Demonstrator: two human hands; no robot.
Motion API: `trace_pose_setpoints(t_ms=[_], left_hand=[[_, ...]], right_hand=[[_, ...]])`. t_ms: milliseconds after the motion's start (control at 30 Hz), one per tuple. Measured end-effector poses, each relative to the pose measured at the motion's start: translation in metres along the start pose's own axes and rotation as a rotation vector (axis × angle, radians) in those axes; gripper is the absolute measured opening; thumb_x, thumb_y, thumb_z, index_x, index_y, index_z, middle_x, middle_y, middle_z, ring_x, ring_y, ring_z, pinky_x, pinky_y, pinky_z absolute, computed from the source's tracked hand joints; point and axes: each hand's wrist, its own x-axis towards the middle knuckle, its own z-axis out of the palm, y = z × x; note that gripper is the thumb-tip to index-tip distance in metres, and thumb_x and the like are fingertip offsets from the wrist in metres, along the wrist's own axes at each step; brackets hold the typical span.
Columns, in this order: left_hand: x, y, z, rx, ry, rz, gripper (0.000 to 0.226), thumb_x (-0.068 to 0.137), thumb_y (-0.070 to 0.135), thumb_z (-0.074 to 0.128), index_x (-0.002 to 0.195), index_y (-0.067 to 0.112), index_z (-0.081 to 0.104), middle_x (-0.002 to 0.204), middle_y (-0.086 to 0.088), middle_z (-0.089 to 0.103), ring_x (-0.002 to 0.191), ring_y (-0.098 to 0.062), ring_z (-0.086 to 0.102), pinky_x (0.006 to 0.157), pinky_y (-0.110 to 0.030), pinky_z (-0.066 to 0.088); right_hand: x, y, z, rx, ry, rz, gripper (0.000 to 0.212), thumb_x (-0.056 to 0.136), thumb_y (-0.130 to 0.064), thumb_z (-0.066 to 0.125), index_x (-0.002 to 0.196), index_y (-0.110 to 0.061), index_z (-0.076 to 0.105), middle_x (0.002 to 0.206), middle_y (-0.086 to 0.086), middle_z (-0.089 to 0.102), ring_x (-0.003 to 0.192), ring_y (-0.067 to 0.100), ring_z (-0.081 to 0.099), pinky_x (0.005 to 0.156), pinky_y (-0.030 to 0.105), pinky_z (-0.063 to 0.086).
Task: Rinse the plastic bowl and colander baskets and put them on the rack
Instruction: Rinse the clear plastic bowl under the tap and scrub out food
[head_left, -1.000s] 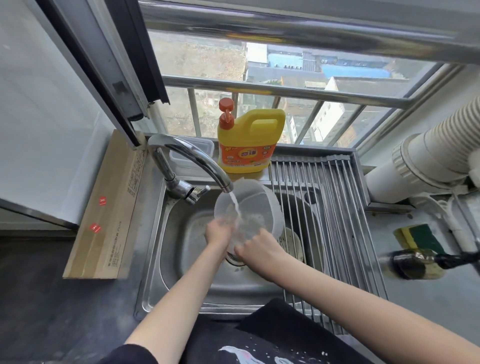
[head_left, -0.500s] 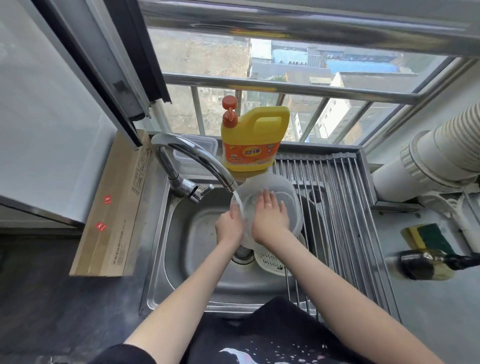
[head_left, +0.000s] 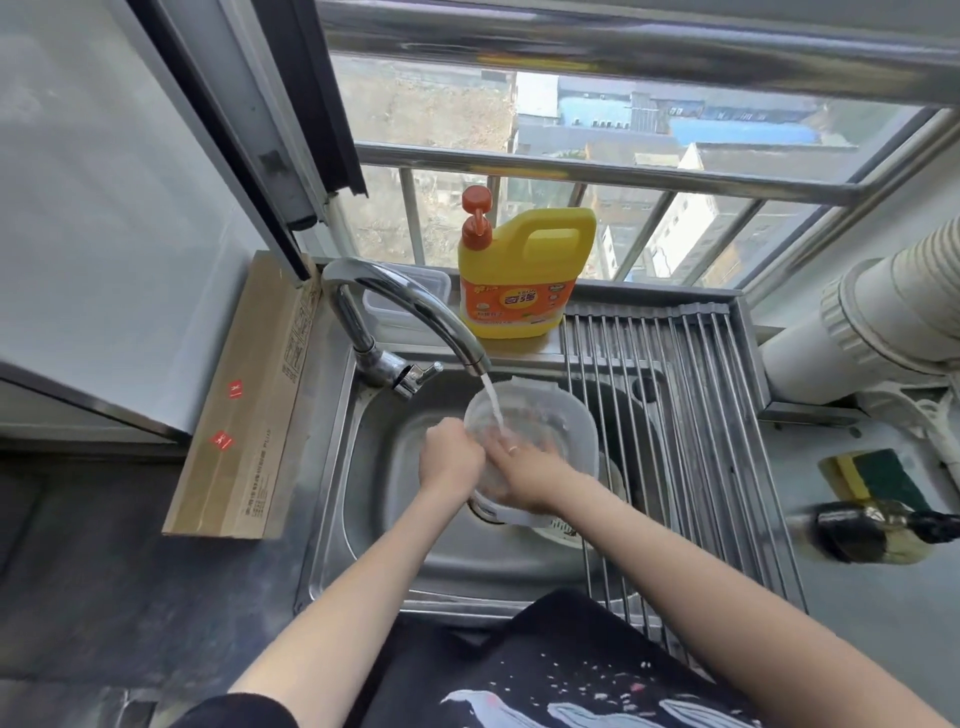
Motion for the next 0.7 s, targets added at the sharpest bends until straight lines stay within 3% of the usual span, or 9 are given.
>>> trace_pose_setpoints(t_ms=[67, 133, 200, 267, 367, 500, 567, 633, 700], left_hand=[[-0.007, -0.005, 0.001, -0.001, -0.017, 0.000, 0.024, 0.085, 0.007, 0.046, 0.095, -0.004, 0.064, 0.101, -0.027, 0.065, 0.094, -0.043, 0.064, 0.072, -0.045, 0.057], [-0.009, -0.003, 0.000, 0.043, -0.004, 0.011, 0.023, 0.088, 0.006, 0.046, 0.100, -0.004, 0.063, 0.106, -0.026, 0.065, 0.101, -0.042, 0.061, 0.079, -0.039, 0.052], [-0.006, -0.001, -0.006, 0.071, 0.039, 0.009, 0.023, 0.089, 0.007, 0.046, 0.103, -0.004, 0.061, 0.110, -0.025, 0.064, 0.107, -0.041, 0.058, 0.083, -0.038, 0.045], [-0.002, -0.007, -0.014, 0.068, 0.049, -0.006, 0.023, 0.089, 0.007, 0.046, 0.102, -0.005, 0.062, 0.111, -0.026, 0.063, 0.107, -0.042, 0.058, 0.083, -0.038, 0.045], [-0.009, -0.021, -0.017, 0.063, 0.067, -0.032, 0.024, 0.088, 0.006, 0.048, 0.100, -0.005, 0.064, 0.106, -0.029, 0.065, 0.104, -0.043, 0.059, 0.082, -0.039, 0.045], [-0.004, -0.019, -0.018, 0.095, 0.091, -0.007, 0.022, 0.089, 0.007, 0.046, 0.097, -0.004, 0.063, 0.104, -0.027, 0.065, 0.102, -0.043, 0.059, 0.081, -0.040, 0.045], [-0.001, -0.023, -0.022, 0.127, 0.093, 0.025, 0.021, 0.086, 0.005, 0.045, 0.095, -0.003, 0.063, 0.104, -0.026, 0.065, 0.102, -0.043, 0.059, 0.081, -0.040, 0.045], [-0.003, -0.032, -0.024, 0.177, 0.096, 0.048, 0.020, 0.086, 0.004, 0.044, 0.095, -0.002, 0.061, 0.104, -0.028, 0.065, 0.102, -0.044, 0.058, 0.080, -0.042, 0.044], [-0.004, -0.036, -0.020, 0.183, 0.111, 0.066, 0.019, 0.090, 0.006, 0.042, 0.096, -0.002, 0.059, 0.104, -0.029, 0.064, 0.101, -0.046, 0.058, 0.077, -0.043, 0.044]], right_hand=[[0.000, 0.017, -0.009, -0.108, -0.017, -0.112, 0.087, 0.089, -0.046, 0.057, 0.153, -0.023, 0.004, 0.160, 0.006, 0.011, 0.145, 0.030, 0.018, 0.117, 0.042, 0.015], [0.001, 0.024, -0.012, -0.159, 0.060, -0.062, 0.094, 0.085, -0.054, 0.058, 0.153, -0.021, 0.002, 0.160, 0.006, 0.010, 0.147, 0.027, 0.011, 0.119, 0.044, 0.009], [0.004, 0.004, -0.004, -0.056, 0.103, -0.022, 0.092, 0.089, -0.058, 0.048, 0.153, -0.019, -0.007, 0.161, 0.006, -0.004, 0.148, 0.024, -0.005, 0.118, 0.050, -0.003], [0.009, -0.015, 0.006, 0.001, 0.027, -0.124, 0.082, 0.096, -0.051, 0.039, 0.152, -0.015, -0.009, 0.160, 0.007, -0.012, 0.148, 0.022, -0.010, 0.117, 0.050, -0.008], [0.016, 0.004, -0.004, -0.211, -0.004, -0.300, 0.080, 0.096, -0.048, 0.042, 0.152, -0.022, -0.008, 0.161, 0.000, -0.007, 0.148, 0.020, -0.002, 0.120, 0.045, 0.006], [0.020, -0.004, -0.009, -0.159, 0.080, -0.075, 0.076, 0.096, -0.050, 0.036, 0.150, -0.028, -0.014, 0.160, -0.004, -0.010, 0.148, 0.026, -0.001, 0.115, 0.054, -0.005], [0.017, -0.024, 0.007, -0.139, -0.026, -0.179, 0.075, 0.097, -0.049, 0.036, 0.151, -0.026, -0.011, 0.160, -0.004, -0.010, 0.148, 0.025, -0.009, 0.115, 0.058, -0.007], [0.012, -0.010, 0.005, -0.267, -0.074, -0.319, 0.074, 0.097, -0.040, 0.042, 0.152, -0.024, -0.005, 0.161, -0.002, -0.006, 0.148, 0.020, -0.004, 0.119, 0.049, 0.003], [0.010, 0.012, -0.003, -0.330, 0.048, -0.219, 0.074, 0.097, -0.027, 0.043, 0.152, -0.022, -0.006, 0.161, 0.003, 0.005, 0.148, 0.021, 0.007, 0.119, 0.038, 0.010]])
